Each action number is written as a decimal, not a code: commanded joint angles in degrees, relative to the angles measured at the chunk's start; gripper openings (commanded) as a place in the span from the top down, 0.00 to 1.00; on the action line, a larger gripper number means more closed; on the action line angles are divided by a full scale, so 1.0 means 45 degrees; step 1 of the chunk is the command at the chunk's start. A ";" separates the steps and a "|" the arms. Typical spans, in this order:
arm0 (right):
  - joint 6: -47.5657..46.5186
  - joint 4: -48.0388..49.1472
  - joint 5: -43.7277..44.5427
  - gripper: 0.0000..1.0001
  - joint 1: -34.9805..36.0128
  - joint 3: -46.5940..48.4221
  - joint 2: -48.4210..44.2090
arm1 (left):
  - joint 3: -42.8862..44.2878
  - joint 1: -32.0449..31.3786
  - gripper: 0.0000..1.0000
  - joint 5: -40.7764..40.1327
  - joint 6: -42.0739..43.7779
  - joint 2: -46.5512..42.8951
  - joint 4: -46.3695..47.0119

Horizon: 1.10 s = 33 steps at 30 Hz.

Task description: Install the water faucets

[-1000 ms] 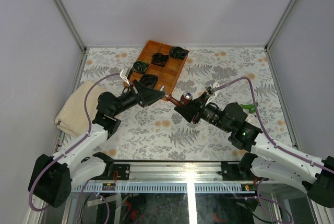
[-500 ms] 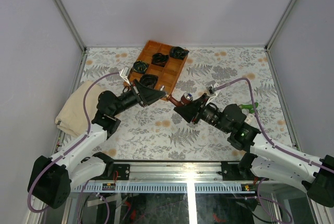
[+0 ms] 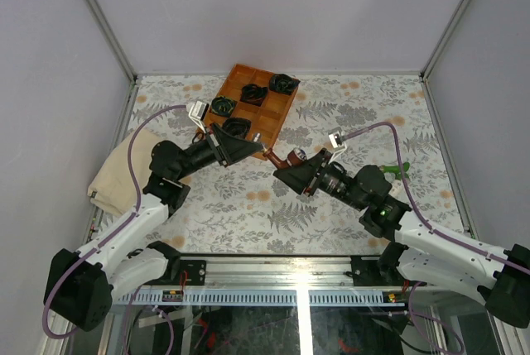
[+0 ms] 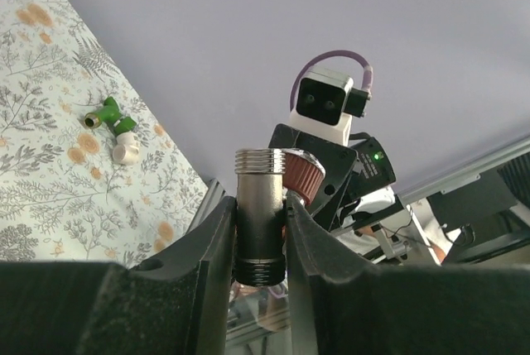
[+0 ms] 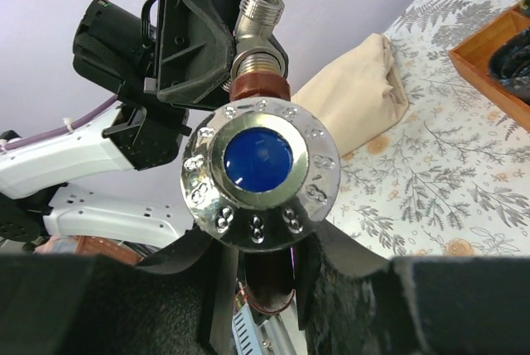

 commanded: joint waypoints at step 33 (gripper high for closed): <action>-0.0660 0.1676 -0.1221 0.56 -0.0651 0.0047 -0.0955 | 0.0796 -0.0350 1.00 0.3031 0.1174 -0.0047 -0.0690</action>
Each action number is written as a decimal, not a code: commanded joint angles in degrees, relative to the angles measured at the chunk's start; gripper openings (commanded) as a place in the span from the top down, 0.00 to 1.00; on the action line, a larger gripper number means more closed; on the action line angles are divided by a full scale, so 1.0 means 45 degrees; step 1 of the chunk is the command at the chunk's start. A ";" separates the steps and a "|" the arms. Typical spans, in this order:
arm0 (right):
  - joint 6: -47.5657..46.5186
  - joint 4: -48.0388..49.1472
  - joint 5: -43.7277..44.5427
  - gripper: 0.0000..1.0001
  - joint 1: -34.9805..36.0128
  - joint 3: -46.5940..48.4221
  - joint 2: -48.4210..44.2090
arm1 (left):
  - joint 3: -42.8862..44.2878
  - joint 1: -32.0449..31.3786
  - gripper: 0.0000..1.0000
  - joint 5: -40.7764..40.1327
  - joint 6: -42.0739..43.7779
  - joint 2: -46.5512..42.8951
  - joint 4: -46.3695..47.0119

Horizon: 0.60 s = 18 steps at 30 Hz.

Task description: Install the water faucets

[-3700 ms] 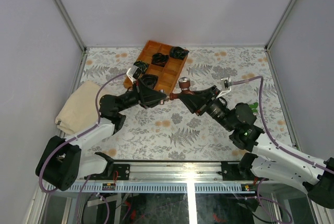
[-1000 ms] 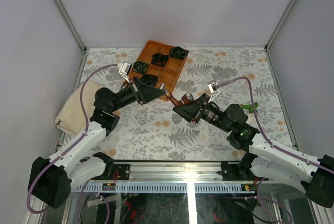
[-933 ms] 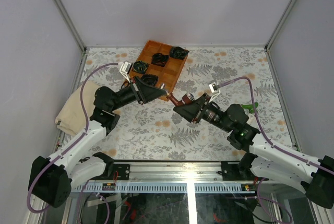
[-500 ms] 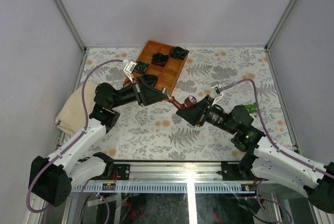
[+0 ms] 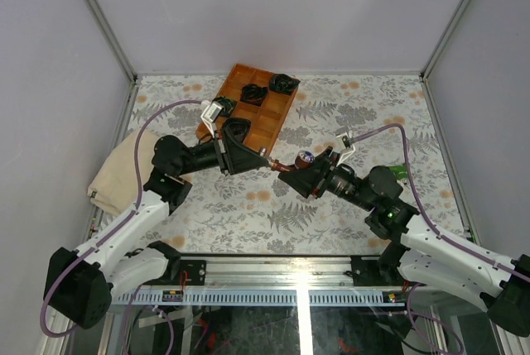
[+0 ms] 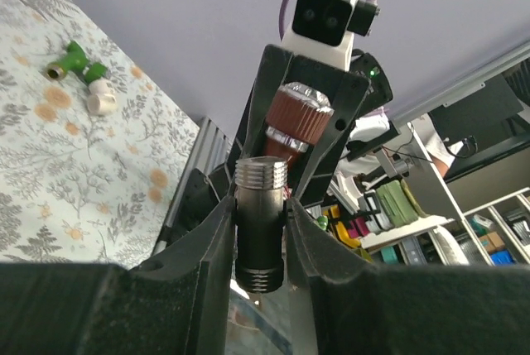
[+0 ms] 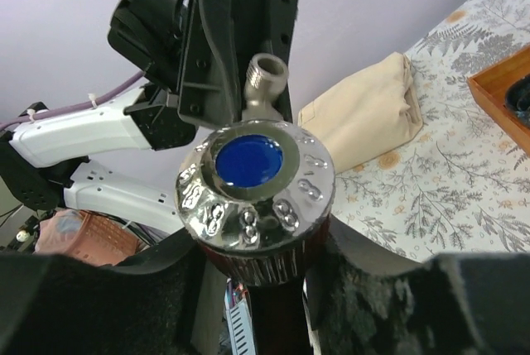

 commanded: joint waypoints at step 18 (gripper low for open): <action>-0.1058 0.1191 0.0589 1.00 -0.0064 0.0009 -0.0152 | -0.0700 -0.0200 1.00 -0.2238 -0.0533 -0.0982 -0.0682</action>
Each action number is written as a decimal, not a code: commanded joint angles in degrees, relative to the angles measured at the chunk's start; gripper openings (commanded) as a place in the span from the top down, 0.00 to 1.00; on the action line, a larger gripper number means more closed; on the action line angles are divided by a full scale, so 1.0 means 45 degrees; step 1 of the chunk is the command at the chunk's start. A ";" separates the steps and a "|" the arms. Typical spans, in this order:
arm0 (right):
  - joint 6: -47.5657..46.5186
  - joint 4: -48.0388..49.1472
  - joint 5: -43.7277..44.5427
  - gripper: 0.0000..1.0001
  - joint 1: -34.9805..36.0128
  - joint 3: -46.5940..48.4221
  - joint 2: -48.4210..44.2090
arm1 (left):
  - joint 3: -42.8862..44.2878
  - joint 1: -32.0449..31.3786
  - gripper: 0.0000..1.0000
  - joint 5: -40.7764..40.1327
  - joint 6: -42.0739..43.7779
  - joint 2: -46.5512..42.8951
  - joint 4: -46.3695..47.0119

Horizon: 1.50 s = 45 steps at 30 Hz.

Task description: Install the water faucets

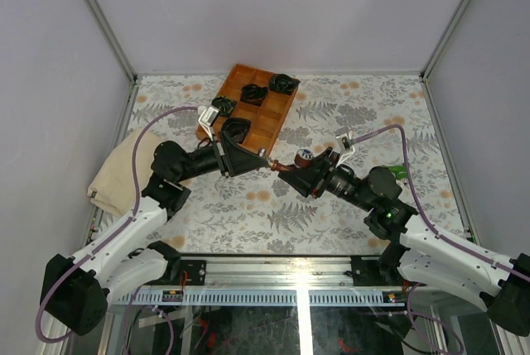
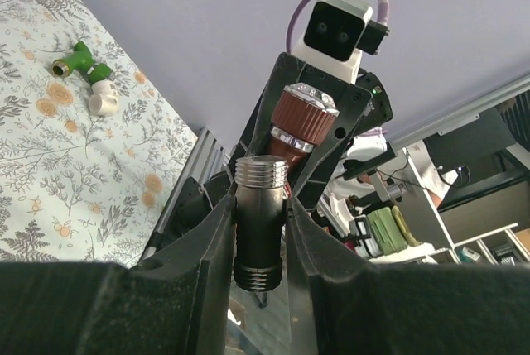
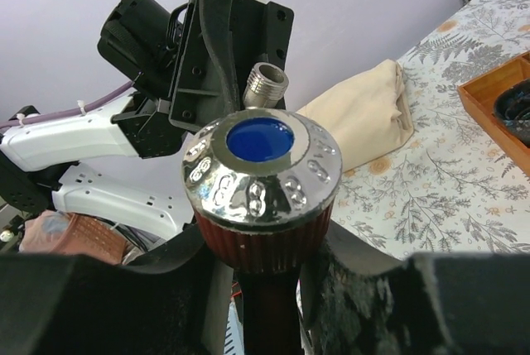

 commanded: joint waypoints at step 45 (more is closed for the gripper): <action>-0.1659 0.1247 0.0323 1.00 0.0013 0.0660 0.0686 | -0.1068 -0.0373 1.00 -0.1499 -0.3832 -0.0388 0.1619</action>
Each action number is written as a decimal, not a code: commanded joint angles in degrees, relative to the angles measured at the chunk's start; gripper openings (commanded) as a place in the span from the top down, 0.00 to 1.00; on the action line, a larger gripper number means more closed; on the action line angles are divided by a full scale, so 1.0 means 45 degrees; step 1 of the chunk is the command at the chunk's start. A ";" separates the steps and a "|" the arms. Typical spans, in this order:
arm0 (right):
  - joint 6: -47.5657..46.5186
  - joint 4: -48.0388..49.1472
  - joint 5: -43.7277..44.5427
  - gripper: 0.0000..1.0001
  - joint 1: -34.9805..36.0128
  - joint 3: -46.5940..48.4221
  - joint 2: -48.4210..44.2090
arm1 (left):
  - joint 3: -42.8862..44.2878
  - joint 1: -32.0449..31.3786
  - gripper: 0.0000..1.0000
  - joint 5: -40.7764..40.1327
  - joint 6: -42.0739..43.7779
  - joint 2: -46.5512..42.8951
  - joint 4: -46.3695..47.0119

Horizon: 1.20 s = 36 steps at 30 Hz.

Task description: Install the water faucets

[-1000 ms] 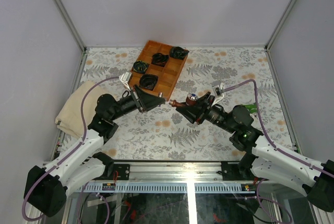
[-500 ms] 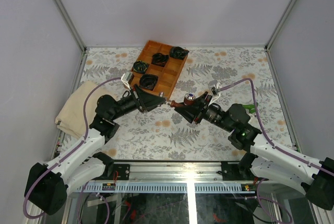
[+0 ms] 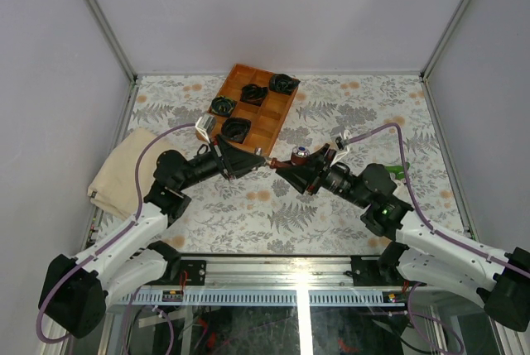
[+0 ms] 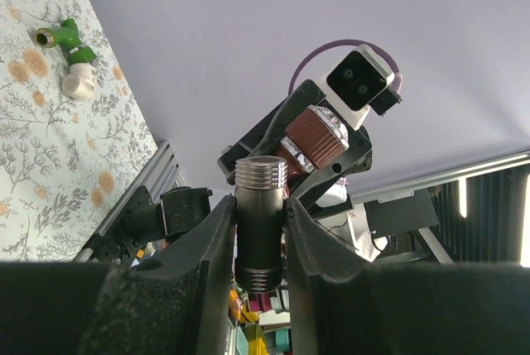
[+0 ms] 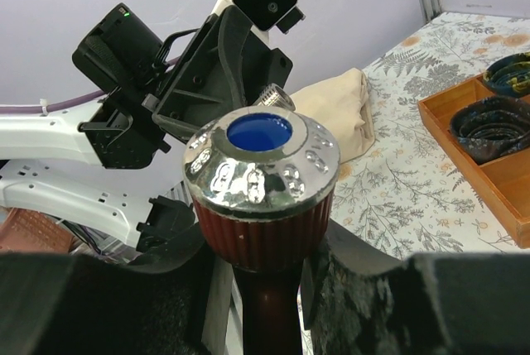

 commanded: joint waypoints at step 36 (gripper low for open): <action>0.7358 0.5053 0.1132 1.00 -0.0033 -0.0791 0.1154 | 0.0782 -0.0139 1.00 0.1625 0.4438 0.0317 0.3660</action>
